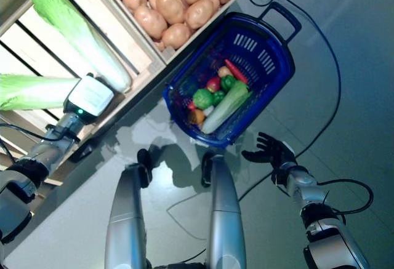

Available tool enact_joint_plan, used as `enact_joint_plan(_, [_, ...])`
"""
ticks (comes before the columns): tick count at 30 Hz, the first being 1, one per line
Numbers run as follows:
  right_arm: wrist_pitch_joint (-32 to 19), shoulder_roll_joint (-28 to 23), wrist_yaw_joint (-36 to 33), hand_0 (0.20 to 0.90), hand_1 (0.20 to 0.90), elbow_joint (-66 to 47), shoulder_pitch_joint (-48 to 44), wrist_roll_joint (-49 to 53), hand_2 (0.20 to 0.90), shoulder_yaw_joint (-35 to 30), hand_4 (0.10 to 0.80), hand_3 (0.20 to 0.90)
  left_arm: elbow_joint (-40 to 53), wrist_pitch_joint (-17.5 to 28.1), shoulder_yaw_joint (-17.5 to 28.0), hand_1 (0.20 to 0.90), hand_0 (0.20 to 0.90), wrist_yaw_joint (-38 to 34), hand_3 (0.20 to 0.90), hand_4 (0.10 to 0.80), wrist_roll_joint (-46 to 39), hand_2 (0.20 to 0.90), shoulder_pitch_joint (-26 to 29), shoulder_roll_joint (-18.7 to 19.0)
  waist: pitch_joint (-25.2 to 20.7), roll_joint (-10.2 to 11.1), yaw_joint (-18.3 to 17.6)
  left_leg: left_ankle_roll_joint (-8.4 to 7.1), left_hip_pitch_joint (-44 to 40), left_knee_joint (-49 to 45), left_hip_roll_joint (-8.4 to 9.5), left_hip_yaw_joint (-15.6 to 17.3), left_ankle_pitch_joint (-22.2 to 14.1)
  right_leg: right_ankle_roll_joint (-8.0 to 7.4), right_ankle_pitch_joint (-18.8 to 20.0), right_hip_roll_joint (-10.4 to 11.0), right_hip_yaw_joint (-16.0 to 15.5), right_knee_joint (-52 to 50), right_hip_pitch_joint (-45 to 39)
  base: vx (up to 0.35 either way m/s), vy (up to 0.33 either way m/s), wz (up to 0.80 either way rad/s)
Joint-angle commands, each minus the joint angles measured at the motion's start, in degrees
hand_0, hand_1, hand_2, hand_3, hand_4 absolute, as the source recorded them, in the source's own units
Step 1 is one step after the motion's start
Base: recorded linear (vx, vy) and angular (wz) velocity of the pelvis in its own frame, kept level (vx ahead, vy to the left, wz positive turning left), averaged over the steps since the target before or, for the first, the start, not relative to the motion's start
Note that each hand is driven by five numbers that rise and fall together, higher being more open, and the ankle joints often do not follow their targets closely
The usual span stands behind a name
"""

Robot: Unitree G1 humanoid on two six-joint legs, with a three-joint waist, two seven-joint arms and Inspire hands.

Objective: Put vegetables into the basket

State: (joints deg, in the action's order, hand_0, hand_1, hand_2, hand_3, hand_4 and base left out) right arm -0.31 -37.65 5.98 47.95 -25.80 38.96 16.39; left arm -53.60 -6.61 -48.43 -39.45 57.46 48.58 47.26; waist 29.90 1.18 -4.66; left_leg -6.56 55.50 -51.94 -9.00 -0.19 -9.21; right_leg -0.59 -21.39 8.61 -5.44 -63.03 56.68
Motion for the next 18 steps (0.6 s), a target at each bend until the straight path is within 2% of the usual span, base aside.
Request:
enact_joint_plan(1, [-3.7, -3.2, -2.0, 0.900, 0.900, -1.4, 1.6, 2.9, 0.900, -3.5, 0.800, 0.900, -6.6, -8.1, 9.2, 0.300, 0.300, -3.2, 0.300, 0.400, -6.8, 0.300, 0.5, 4.4, -0.1, 1.3, 1.4, 3.23, -3.2, -1.3, 1.94, 2.7, -5.7, -2.38, 5.7, 2.2, 0.4, 6.7, -5.3, 0.000, 0.000, 0.00])
enact_joint_plan(10, [-3.9, -2.5, -1.8, 0.900, 0.900, -1.1, 1.7, 2.2, 0.900, -3.1, 0.800, 0.900, -5.6, -5.7, 10.8, 0.300, 0.300, -7.7, 0.300, 0.400, -10.2, 0.300, -0.3, 4.0, -0.1, 1.1, 1.4, 2.82, -6.4, 2.3, 1.78, 3.5, -4.1, -2.40, 6.7, 1.9, 0.0, 10.0, -8.5, 0.004, -0.003, 0.00])
enact_joint_plan(18, [-4.3, 0.8, -3.3, 0.900, 0.900, -3.5, 4.5, 0.9, 0.900, -2.7, 0.800, 0.900, 1.5, 2.2, 15.8, 0.300, 0.300, -17.7, 0.300, 0.400, -16.9, 0.300, -3.7, 4.0, -0.1, 0.8, 2.1, 2.00, -14.8, 12.1, 1.82, 4.3, 0.3, -2.62, 9.9, 1.7, -1.2, 19.5, -17.2, 0.046, -0.044, 0.04])
